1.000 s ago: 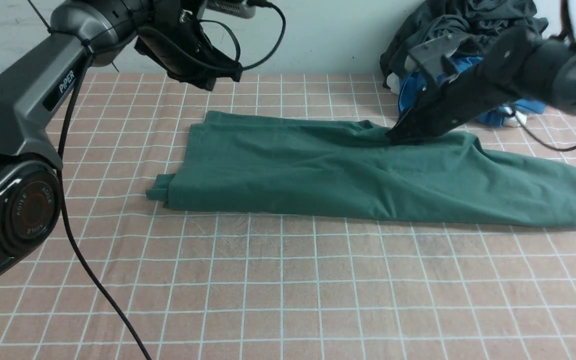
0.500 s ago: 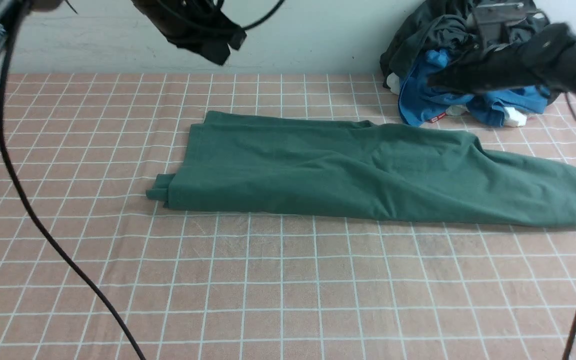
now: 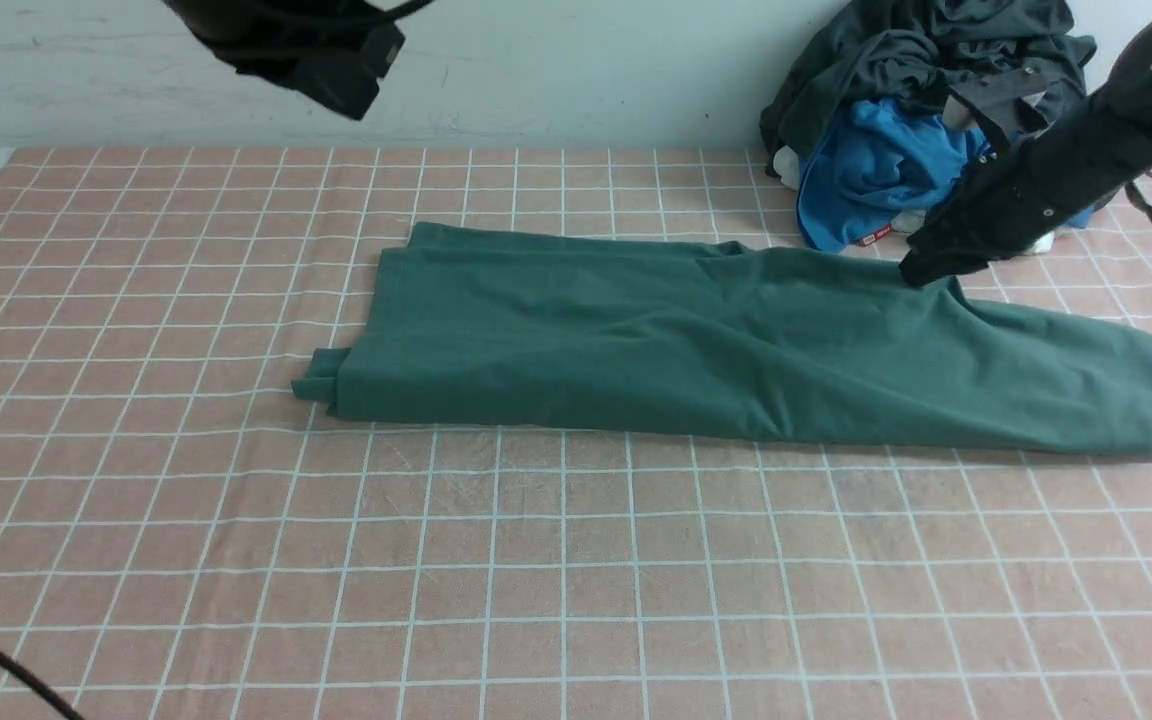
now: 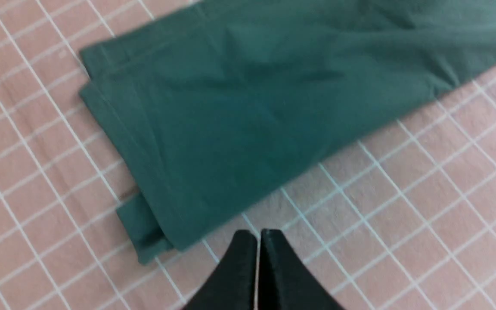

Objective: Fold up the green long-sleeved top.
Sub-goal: Use the right arm to clamp the right edge of the fabric

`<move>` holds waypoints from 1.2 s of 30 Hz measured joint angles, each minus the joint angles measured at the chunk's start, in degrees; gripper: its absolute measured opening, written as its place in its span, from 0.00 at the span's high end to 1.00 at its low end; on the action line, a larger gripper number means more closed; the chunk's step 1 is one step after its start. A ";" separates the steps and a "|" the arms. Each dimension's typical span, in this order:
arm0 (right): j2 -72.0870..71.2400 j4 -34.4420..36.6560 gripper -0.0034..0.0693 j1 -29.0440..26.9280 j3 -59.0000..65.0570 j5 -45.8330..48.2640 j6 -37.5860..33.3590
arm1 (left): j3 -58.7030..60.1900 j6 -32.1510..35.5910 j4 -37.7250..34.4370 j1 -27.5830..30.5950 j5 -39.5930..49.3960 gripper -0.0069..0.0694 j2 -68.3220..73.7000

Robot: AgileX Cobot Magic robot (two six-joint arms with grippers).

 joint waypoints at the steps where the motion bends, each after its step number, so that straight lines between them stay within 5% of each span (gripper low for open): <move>1: 0.05 -0.17 0.56 0.00 0.00 -0.22 0.07 | 1.17 0.00 0.00 0.00 0.00 0.91 -0.57; 4: 1.76 -2.37 0.36 0.00 -0.05 -3.77 0.39 | 10.44 0.07 0.00 0.00 -0.06 0.91 -4.74; 8: 3.68 -3.17 0.31 0.00 -0.05 -5.61 0.39 | 18.49 0.07 0.11 0.00 -0.35 0.91 -7.73; 15: 4.64 -6.61 0.88 0.06 -0.05 -9.41 0.45 | 29.57 0.07 1.73 0.00 -3.04 0.91 -15.58; 24: 4.64 -8.39 0.92 0.05 -0.05 -11.90 2.75 | 37.09 -2.02 5.13 0.00 -3.65 0.91 -23.67; 30: 3.39 -5.97 0.64 -0.32 -0.05 -11.63 4.93 | 42.74 -4.32 6.95 0.00 -5.39 0.91 -28.58; 33: -1.10 -11.68 0.33 -0.57 0.00 -7.62 9.40 | 47.33 -5.90 8.10 0.00 -7.92 0.91 -32.94; 36: -4.77 -17.48 0.15 -1.87 -0.06 -3.12 15.76 | 52.24 -7.99 8.74 0.00 -11.58 0.91 -37.01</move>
